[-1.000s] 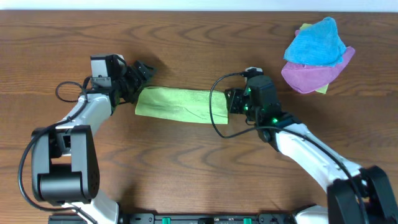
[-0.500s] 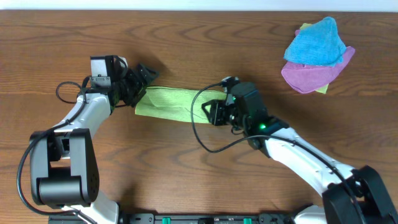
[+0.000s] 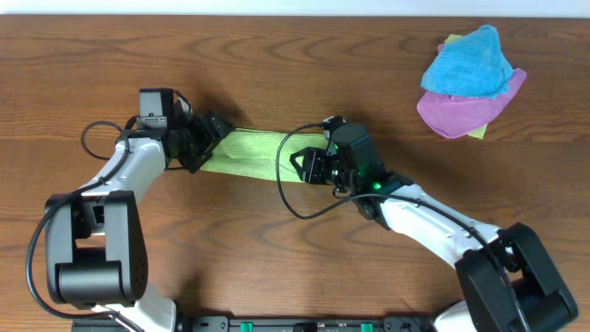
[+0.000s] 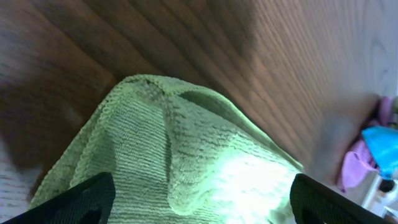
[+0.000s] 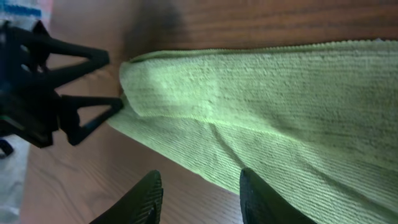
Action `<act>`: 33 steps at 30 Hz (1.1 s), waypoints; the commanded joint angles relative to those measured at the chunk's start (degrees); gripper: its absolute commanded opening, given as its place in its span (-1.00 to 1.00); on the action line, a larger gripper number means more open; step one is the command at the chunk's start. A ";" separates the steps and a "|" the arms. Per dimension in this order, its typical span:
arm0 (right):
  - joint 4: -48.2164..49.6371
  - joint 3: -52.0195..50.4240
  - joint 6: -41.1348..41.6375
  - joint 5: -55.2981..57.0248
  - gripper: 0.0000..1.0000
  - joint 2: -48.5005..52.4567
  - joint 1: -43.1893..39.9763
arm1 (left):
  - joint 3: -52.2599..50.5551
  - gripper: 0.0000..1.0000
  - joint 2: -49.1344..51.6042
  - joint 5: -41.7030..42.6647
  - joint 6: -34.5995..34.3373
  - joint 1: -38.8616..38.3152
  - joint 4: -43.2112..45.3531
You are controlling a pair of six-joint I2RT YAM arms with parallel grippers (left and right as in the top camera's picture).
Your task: Fold the cloth
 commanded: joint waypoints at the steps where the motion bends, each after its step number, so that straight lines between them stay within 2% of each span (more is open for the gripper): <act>1: 0.22 0.57 1.75 0.55 -0.20 1.64 0.37 | 0.87 0.83 -0.15 -3.56 0.48 -2.49 0.26; 9: 2.12 0.57 3.02 0.85 -0.23 5.84 0.39 | 0.87 0.82 1.57 -5.51 -3.17 -5.27 3.72; 18: 4.76 0.57 7.15 1.20 -0.28 12.09 0.39 | 0.87 0.83 1.57 -7.67 -3.96 -6.69 4.66; 33: 5.53 0.57 7.10 1.68 -0.32 12.31 0.39 | 0.87 0.81 1.66 -11.23 -5.31 -8.28 5.70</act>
